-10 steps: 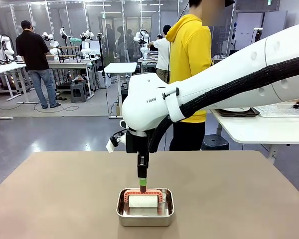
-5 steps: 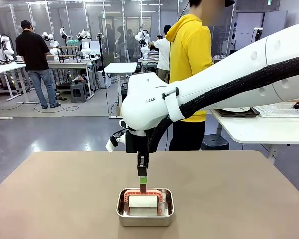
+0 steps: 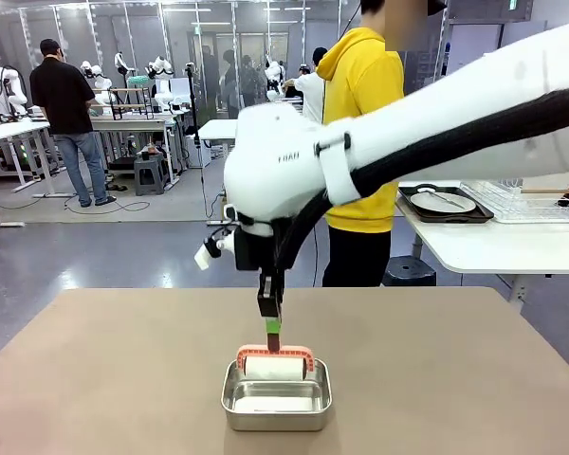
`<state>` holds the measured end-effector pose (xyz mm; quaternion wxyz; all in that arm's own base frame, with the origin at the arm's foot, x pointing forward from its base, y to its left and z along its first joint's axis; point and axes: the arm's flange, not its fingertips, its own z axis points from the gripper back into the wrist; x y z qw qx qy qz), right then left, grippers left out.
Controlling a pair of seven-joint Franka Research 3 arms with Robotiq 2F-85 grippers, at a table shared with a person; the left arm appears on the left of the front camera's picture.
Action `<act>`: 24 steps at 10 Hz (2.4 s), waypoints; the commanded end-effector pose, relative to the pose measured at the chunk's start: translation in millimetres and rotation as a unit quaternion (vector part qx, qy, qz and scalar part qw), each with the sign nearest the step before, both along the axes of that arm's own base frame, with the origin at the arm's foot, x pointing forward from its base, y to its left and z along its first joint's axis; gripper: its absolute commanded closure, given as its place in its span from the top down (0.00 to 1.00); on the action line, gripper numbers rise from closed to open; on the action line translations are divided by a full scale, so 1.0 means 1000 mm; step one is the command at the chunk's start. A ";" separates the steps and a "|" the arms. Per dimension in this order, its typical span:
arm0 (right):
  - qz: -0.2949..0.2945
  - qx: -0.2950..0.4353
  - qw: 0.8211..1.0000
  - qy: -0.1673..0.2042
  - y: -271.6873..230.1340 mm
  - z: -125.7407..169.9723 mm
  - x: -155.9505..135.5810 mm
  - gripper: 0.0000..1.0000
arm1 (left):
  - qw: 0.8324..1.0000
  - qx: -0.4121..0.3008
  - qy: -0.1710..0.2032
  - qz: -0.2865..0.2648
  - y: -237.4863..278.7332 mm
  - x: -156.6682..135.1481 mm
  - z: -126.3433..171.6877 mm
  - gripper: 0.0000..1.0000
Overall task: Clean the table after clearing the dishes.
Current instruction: When the right (or left) Handle tray is removed, use the right hand (or left hand) to clean the right (or left) side of the table with the Lint Roller.
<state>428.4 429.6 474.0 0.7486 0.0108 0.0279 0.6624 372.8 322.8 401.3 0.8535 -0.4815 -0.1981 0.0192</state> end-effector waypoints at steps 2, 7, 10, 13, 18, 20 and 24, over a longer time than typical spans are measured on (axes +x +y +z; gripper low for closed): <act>-0.105 0.049 0.993 0.010 -0.022 0.039 -0.009 0.00 | 1.000 0.000 0.001 -0.002 0.001 -0.005 0.003 1.00; -0.371 0.182 0.909 0.050 -0.120 0.046 -0.014 0.00 | 1.000 0.000 0.001 -0.002 0.001 -0.005 0.003 1.00; -0.511 0.255 0.817 0.079 -0.186 0.041 -0.027 0.00 | 1.000 0.000 0.001 -0.002 0.001 -0.005 0.003 1.00; -0.527 0.289 0.792 0.110 -0.237 0.024 -0.028 0.00 | 1.000 0.000 0.001 -0.002 0.001 -0.005 0.003 1.00; -0.535 0.266 0.794 0.110 -0.224 0.035 -0.021 0.00 | 1.000 0.000 0.001 -0.002 0.001 -0.005 0.003 1.00; -0.533 0.272 0.793 0.115 -0.228 0.032 -0.023 0.20 | 1.000 0.000 0.001 -0.002 0.001 -0.005 0.003 1.00; -0.587 0.331 0.714 0.187 -0.296 0.053 0.012 0.20 | 1.000 0.000 0.001 -0.002 0.001 -0.005 0.003 1.00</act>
